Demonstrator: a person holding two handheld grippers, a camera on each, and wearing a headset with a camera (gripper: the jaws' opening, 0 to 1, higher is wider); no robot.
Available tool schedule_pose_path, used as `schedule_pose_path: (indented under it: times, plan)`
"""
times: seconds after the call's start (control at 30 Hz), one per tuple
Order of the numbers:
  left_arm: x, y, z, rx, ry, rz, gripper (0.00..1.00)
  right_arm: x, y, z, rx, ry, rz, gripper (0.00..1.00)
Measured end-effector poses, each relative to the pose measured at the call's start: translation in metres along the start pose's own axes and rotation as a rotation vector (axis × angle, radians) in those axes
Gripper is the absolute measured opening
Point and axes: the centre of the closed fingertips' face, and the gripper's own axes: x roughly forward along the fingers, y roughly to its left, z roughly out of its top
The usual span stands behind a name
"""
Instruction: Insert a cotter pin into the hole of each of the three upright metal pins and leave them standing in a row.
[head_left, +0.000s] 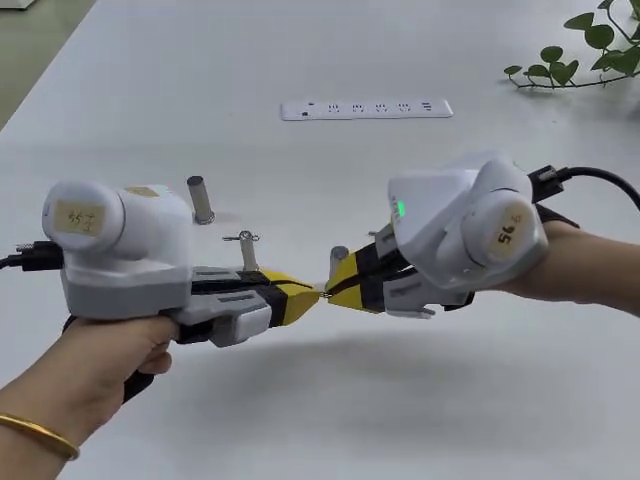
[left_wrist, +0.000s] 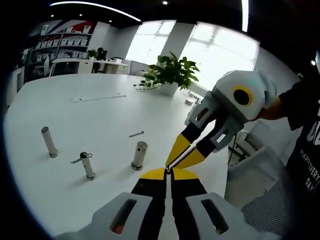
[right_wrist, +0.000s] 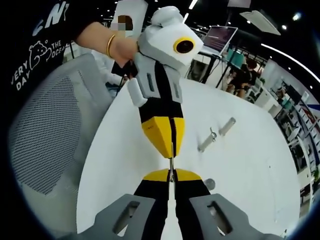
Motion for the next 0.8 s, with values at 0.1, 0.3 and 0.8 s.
schedule_pose_path:
  times: [0.1, 0.3, 0.8]
  plan:
    - [-0.002, -0.002, 0.001, 0.054, -0.004, -0.004, 0.0, 0.0, -0.001, -0.001, 0.047, -0.013, 0.005, 0.0]
    - [-0.003, -0.006, -0.001, 0.172, -0.013, -0.025, 0.0, 0.0, 0.001, -0.005, 0.211, -0.055, 0.04, 0.04]
    - [-0.003, -0.014, -0.004, 0.271, -0.058, -0.082, 0.0, -0.003, 0.013, -0.011, 0.455, -0.162, 0.162, 0.05]
